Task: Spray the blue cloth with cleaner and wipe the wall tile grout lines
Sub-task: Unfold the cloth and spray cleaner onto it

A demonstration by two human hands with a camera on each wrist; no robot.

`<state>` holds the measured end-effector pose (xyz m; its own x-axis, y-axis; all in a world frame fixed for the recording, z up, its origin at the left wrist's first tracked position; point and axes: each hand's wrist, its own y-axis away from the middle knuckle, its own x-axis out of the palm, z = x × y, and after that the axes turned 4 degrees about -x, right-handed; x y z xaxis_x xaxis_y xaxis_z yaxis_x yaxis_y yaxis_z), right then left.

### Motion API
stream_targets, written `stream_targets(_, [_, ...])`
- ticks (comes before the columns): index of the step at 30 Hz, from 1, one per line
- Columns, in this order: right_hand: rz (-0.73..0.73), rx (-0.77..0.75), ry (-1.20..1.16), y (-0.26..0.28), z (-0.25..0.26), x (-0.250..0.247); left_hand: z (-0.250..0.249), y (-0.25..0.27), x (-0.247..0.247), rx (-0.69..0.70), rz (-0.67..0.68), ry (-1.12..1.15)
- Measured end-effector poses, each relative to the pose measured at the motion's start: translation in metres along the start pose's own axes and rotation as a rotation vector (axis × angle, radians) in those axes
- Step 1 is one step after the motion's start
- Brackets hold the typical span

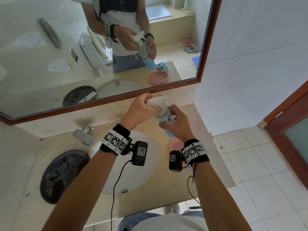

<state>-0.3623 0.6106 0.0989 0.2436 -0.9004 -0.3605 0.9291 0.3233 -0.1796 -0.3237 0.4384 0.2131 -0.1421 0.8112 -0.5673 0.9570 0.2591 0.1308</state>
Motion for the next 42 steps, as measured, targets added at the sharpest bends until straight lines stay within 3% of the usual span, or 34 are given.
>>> stream_targets(4, [0.004, 0.007, -0.021, -0.002, 0.002, 0.001, 0.004, -0.004, 0.008, 0.047, -0.192, -0.198])
stream_targets(9, [0.051, -0.019, -0.066, -0.003, 0.0, -0.001, 0.012, -0.009, -0.005, 0.104, 0.078, -0.065])
stream_targets(14, [0.066, -0.015, -0.114, -0.004, 0.005, -0.001, 0.018, -0.011, -0.001, 0.116, -0.137, -0.083])
stream_targets(21, [0.208, 0.087, -0.191, -0.004, 0.002, -0.009, 0.024, -0.014, -0.014, 0.272, 0.205, -0.058])
stream_targets(31, [0.486, 0.161, -0.421, -0.006, 0.008, -0.021, 0.022, -0.021, -0.016, 0.409, 0.295, -0.128])
stream_targets(35, [0.319, 0.144, -0.256, -0.018, -0.011, -0.002, 0.04, -0.025, -0.017, 0.234, 0.291, -0.216])
stream_targets(39, [0.056, 0.179, -0.169, -0.027, -0.05, 0.03, 0.072, -0.022, -0.016, 0.049, 0.134, -0.222])
stream_targets(42, [0.01, 0.212, -0.077, -0.033, -0.072, 0.048, 0.094, -0.013, -0.013, -0.019, 0.108, -0.26])
